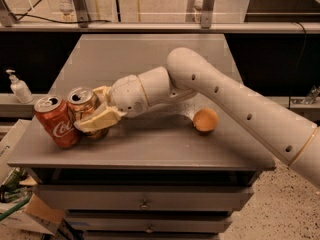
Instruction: Move orange can near coke can
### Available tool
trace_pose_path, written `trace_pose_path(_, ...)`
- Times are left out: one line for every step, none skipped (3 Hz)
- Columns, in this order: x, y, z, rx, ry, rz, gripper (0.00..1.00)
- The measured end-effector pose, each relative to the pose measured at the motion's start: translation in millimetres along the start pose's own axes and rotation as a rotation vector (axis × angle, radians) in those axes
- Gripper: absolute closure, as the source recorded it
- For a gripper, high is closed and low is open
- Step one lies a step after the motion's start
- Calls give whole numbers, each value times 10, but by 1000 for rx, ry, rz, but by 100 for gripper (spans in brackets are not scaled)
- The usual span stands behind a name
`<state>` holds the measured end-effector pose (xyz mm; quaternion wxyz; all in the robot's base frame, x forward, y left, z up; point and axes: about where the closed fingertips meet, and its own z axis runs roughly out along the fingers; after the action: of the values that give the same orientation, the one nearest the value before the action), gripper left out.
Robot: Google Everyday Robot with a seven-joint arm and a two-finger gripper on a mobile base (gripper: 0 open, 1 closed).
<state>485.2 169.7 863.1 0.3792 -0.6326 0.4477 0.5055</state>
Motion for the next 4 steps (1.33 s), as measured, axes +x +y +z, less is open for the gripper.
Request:
trace_pose_path(-1, 0, 0, 0, 0, 0, 36)
trace_pose_path(40, -11, 20, -13, 2, -2, 12)
trace_pose_path(64, -17, 31, -21, 5, -2, 0)
trace_pose_path(64, -23, 28, -20, 4, -4, 0)
